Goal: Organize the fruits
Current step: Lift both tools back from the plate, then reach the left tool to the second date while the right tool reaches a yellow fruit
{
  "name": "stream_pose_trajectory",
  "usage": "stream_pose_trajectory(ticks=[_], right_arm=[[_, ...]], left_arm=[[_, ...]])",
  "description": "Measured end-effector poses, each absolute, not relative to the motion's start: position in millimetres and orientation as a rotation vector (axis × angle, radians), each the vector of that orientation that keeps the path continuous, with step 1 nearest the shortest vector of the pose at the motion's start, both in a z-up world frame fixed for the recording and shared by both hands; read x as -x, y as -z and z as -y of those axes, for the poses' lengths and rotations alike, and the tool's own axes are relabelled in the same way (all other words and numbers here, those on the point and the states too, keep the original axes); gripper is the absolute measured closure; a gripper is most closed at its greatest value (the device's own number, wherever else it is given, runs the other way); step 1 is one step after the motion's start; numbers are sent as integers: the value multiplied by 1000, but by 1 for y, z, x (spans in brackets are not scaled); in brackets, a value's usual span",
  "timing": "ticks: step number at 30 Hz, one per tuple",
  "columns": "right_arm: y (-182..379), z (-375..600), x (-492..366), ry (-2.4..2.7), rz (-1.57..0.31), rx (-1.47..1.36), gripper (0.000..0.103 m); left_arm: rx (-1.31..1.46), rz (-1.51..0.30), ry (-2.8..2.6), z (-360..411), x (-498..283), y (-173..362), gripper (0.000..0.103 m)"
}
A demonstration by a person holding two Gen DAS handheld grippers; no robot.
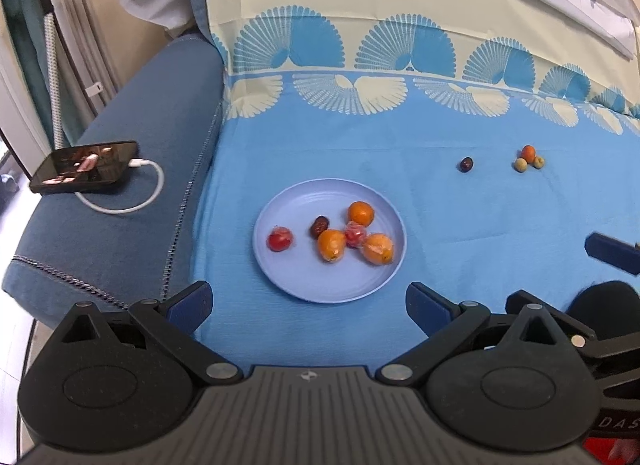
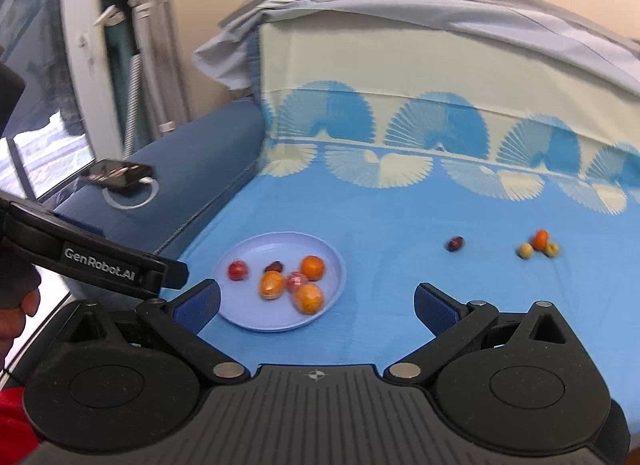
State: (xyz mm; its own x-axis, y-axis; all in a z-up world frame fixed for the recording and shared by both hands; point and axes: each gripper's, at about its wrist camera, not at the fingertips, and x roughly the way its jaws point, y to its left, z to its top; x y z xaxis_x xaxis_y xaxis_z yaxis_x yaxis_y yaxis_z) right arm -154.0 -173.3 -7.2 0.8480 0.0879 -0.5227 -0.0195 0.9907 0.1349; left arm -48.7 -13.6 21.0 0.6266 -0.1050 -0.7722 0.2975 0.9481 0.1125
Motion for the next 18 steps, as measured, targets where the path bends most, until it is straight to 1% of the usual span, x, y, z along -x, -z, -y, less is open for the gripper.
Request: stream_pose_trajectory(ticks=[6,18], right_arm=[[20,208,155,35,-574,-207,1],[47,288,133,284,-591,-259,1]], left_arm=[[-264,-878,270,52,35,-13,0],[-324,-906,347,121,-2,9,0]])
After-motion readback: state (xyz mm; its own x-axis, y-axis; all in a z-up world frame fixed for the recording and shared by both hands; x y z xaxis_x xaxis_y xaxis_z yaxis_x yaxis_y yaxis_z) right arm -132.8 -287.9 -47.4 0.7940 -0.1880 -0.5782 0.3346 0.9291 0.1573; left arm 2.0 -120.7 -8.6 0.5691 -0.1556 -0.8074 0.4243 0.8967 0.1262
